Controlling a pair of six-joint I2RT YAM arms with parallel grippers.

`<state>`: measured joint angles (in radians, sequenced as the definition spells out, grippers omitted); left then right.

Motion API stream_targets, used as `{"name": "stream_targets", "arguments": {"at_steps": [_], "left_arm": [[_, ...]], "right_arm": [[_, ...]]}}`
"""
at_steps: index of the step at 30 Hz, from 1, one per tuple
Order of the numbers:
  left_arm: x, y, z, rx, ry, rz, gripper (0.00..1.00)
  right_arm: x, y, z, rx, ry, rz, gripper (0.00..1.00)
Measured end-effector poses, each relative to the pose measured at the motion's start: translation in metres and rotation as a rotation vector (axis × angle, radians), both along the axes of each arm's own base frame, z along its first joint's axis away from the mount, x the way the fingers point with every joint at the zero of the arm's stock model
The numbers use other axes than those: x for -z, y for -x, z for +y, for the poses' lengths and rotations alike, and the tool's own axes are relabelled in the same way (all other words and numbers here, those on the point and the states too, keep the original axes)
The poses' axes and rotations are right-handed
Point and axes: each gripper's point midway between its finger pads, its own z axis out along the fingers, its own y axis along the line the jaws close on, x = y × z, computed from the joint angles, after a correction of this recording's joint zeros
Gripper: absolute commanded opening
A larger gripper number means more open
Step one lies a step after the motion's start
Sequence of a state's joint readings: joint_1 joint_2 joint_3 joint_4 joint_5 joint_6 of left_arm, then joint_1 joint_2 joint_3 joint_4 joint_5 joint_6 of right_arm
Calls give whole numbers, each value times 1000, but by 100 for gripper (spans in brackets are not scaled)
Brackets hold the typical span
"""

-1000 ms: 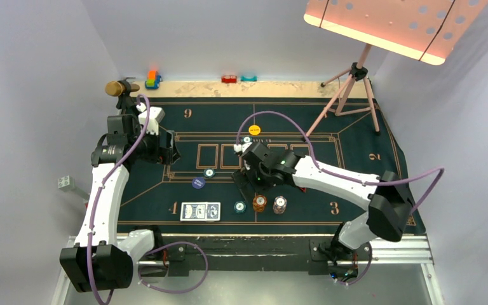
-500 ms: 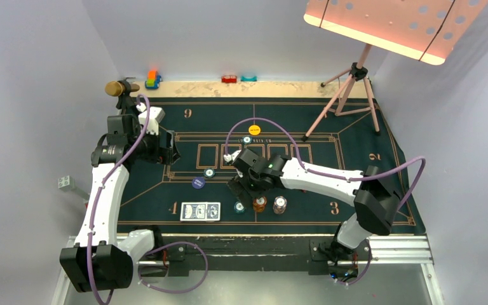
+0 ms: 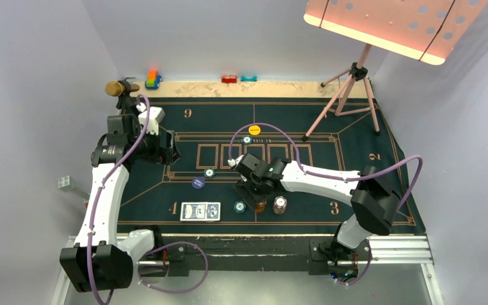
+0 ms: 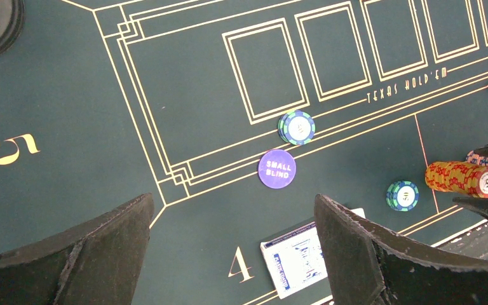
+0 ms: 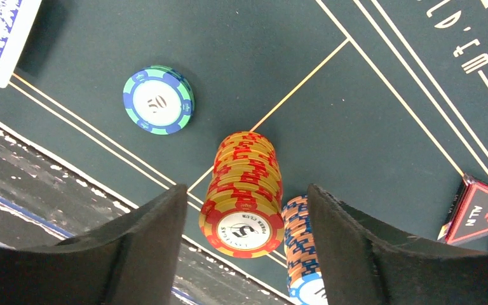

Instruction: Distribute texas hold em gaming equipment

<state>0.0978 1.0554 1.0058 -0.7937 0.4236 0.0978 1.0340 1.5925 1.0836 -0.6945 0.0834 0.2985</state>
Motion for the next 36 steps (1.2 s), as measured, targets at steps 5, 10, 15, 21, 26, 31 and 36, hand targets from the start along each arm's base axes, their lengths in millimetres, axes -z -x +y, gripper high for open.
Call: {"name": "stream_targets", "arguments": {"at_steps": [5,10,15,21,26,31,36], "left_arm": [[0,0,0,0,0,0,100],[0,0,0,0,0,0,100],[0,0,0,0,0,0,100],[0,0,0,0,0,0,100],[0,0,0,0,0,0,100],[0,0,0,-1,0,0,100],[0,0,1,-3,0,1,100]], "right_arm": [[0,-1,2,3,-9,-4,54],[0,-1,3,6,-13,-5,42],[-1,0,2,7,-15,-5,35],[-2,1,0,7,-9,-1,24],[-17,-4,7,6,-27,-12,21],[-49,-17,32,4,-102,-52,20],[-54,-31,61,-5,-130,-49,18]]}}
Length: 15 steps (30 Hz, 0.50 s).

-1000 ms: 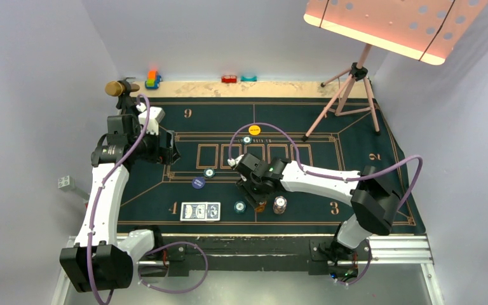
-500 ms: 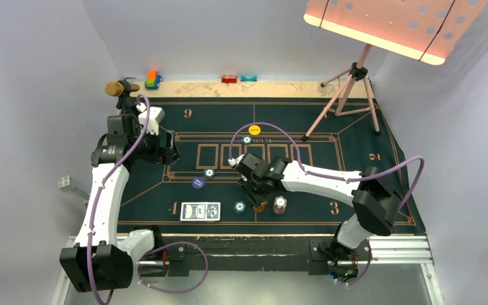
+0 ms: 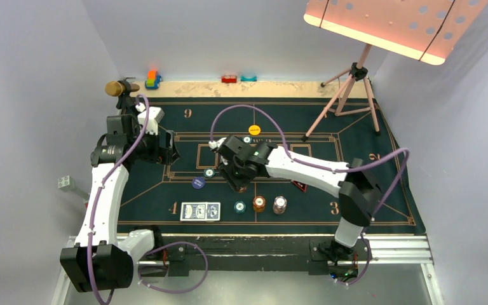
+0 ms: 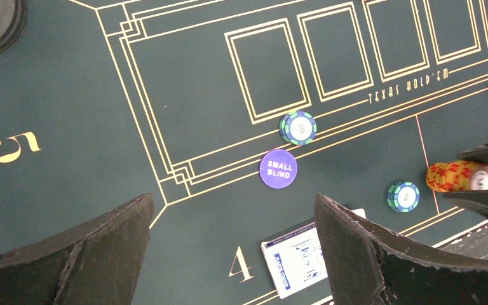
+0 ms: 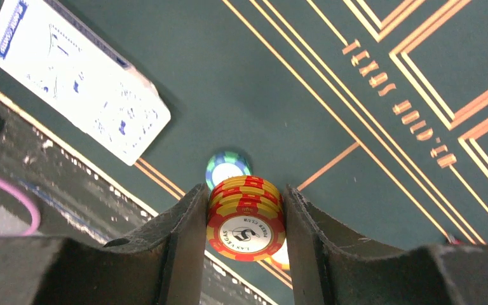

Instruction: Distribute texas hold em gaming equipment

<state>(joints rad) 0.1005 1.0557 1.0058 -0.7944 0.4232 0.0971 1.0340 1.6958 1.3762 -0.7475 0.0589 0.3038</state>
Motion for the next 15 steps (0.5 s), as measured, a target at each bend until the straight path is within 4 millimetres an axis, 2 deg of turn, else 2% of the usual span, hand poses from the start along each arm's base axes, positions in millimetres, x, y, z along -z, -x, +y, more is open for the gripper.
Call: {"name": "stream_targets", "arguments": {"at_steps": [11,15], "left_arm": [[0,0,3,-11,-1,0,100],[0,0,3,-12,-1,1,100]], "right_arm": [[59,-34,66,-19,53,57,18],[72,-44,83,-22,46,52,18]]}}
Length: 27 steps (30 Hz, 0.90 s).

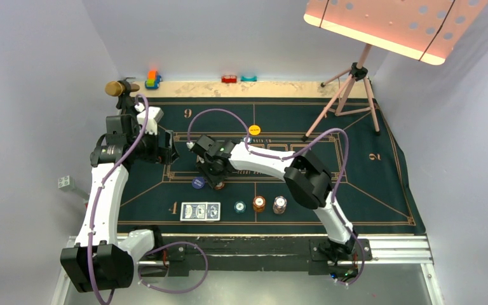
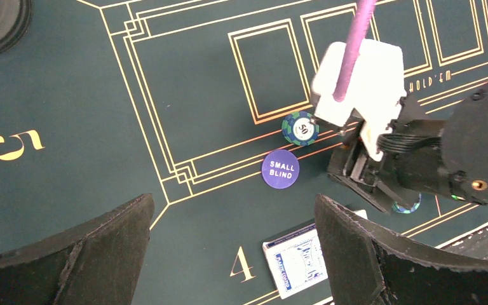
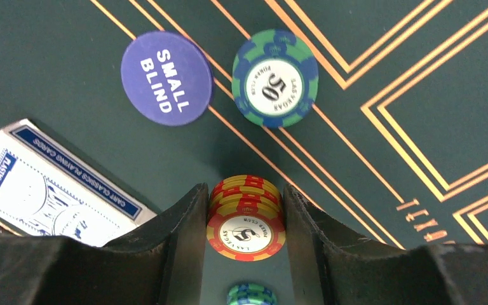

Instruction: Distribute texas hold em gaming equipment

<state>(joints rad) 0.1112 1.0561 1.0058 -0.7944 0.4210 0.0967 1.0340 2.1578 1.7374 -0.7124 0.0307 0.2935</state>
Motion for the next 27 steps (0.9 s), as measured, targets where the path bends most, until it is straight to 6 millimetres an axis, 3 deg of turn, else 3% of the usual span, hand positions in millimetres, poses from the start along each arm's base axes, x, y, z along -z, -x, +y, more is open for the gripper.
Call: {"name": "stream_targets", "arguments": {"at_steps": [11,14,17,19,27], "left_arm": [[0,0,0,-1,-1,0,100],[0,0,0,0,0,-1,100],[0,0,0,1,1,-1,100],[0,0,0,1,1,-1,100],[-1,0,-1,6,6,-3,100]], "right_arm": [[17,-10,15,-8,-10,-10,21],[18,-10,16,-10,-11,-12,34],[18,-10,16,-13,-11,-14,56],[18,-10,16,-14,-12,-14,65],[16,-9,19,-28,-19,-21,70]]}}
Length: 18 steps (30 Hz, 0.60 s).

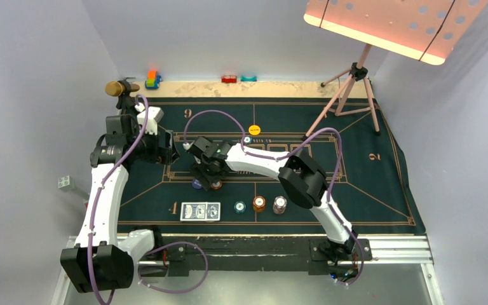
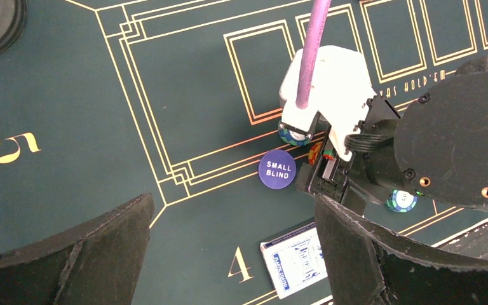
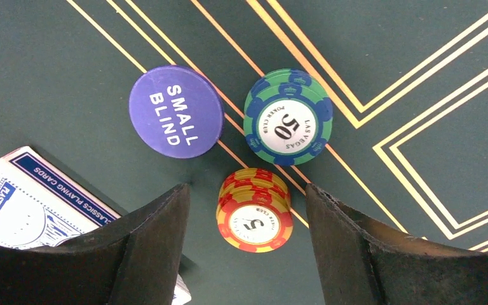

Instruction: Distribute texas hold em gaming equipment

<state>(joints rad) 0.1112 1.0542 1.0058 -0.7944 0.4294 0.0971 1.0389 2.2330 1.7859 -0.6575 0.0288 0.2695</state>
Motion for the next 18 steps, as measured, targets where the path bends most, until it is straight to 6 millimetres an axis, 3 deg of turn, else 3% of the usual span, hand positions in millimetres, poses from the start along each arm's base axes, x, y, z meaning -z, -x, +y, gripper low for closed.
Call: {"name": "stream_targets", "arguments": {"at_steps": [3,6,8,13,15,18], "left_arm": [[-1,0,-1,5,5,-4,100],[-2,1,-2,7,7,-7,100],[-2,1,-2,7,7,-7,100],[-2,1,-2,7,7,-8,100],[-2,1,-2,8,8,-8,100],[-2,1,-2,8,8,-8,100]], "right_arm": [[-4,-4,-3,6,2,-8,72],[-18,-8,-13,21,-10,-21,82],[-39,-10,-26,36,-28,-39,94],[-86,-3,-63,60,-81,-92,99],[-91,10,-84,62,-79,-93,99],[-81,29,-110,64,-42,-67,99]]}}
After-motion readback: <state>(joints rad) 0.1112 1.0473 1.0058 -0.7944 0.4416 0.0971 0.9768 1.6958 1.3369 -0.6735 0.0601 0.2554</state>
